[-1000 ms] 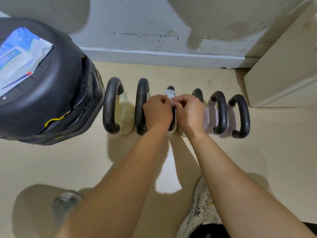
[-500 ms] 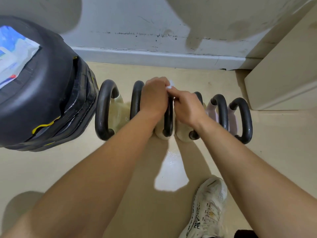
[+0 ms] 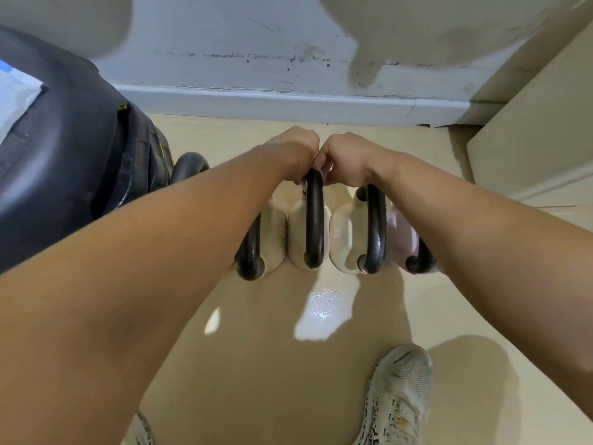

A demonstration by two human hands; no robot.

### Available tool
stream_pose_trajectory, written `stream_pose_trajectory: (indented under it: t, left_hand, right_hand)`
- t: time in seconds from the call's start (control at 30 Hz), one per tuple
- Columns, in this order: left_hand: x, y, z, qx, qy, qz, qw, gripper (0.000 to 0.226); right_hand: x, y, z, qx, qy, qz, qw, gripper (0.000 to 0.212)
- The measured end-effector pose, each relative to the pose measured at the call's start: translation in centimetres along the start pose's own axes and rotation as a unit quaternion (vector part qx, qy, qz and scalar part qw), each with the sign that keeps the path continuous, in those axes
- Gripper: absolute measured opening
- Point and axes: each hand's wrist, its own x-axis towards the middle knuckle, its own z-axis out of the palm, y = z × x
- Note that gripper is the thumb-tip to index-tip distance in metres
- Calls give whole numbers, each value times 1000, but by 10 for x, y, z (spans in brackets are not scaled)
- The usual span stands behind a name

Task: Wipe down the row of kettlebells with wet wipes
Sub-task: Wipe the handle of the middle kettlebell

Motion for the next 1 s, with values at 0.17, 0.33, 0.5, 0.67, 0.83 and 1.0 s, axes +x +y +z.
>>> stream_pose_trajectory:
  t: [0.17, 0.33, 0.5, 0.67, 0.83, 1.0]
  left_hand:
    - [1, -1, 1, -48, -54, -26, 997, 4]
    - [-11, -1, -18, -153, -57, -46, 986, 18]
    - [-41, -3, -34, -218, 3, -34, 975, 13]
    - [-62, -1, -17, -222, 56, -40, 973, 13]
    - [-33, 3, -15, -178, 93, -52, 978, 20]
    - [-17, 7, -2, -133, 65, -57, 987, 16]
  right_hand:
    - [6, 1, 6, 19, -3, 22, 1000, 23]
    - [-3, -3, -3, 52, 31, 20, 998, 17]
    - [-42, -10, -14, 100, 99, -3, 990, 17]
    - [-57, -15, -5, 108, 90, -12, 990, 14]
    - [-23, -11, -2, 96, 129, 34, 986, 11]
    - [0, -8, 3, 67, 49, 86, 993, 22]
